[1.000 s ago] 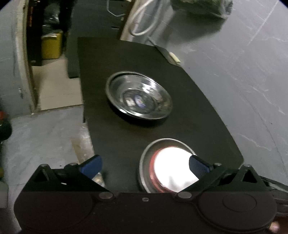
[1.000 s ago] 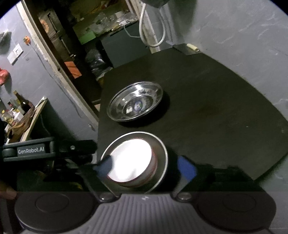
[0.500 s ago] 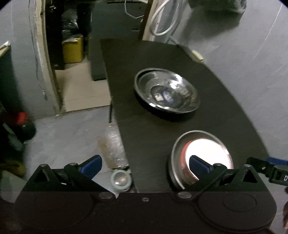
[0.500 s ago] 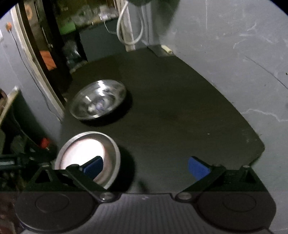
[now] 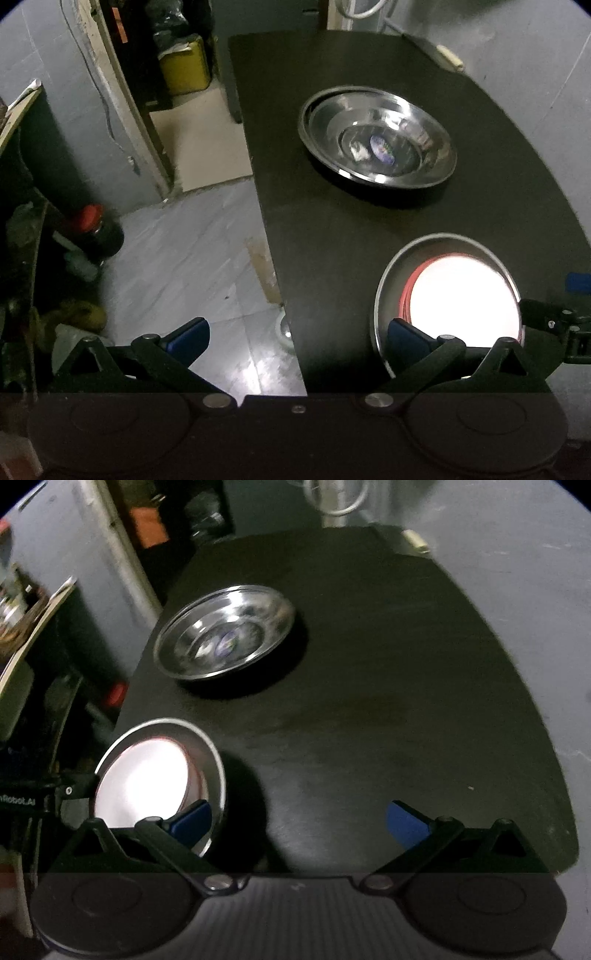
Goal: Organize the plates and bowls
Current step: 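Lift both grippers away from the stacked bowls, then close both grippers on opposite sides of the mixing bowl rim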
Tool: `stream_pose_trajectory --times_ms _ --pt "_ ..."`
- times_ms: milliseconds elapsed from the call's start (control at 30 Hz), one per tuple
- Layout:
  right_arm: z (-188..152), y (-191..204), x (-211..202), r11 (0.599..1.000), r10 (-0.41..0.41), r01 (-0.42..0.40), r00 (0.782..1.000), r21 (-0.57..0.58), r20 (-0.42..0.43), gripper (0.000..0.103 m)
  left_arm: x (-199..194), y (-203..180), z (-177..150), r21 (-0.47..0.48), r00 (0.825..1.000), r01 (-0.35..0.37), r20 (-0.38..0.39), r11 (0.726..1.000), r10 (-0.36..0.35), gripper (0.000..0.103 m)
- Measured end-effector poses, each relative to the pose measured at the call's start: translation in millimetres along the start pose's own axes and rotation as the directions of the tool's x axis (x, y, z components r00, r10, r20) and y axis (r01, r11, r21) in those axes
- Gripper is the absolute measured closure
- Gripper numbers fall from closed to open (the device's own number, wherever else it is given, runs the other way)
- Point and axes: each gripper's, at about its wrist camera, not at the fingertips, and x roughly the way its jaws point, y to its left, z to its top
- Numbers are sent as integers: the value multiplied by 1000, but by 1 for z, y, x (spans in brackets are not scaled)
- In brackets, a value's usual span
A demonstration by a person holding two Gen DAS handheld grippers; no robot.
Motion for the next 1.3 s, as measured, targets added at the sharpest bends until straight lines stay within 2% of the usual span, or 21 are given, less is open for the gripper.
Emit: stream_pose_trajectory --times_ms 233,600,1100,1300 --pt "5 7 15 999 -7 4 998 -47 -59 0 7 -4 2 12 999 -13 -51 1000 13 1" --pt "9 5 27 999 -30 31 996 10 -87 0 22 -9 18 145 996 23 -86 989 -10 2" --pt "12 4 29 999 -37 40 995 30 -92 0 27 -4 25 160 995 58 -89 985 -44 3" --pt "13 6 28 999 -47 49 995 12 -89 0 27 -4 26 172 995 71 -84 982 -57 7"
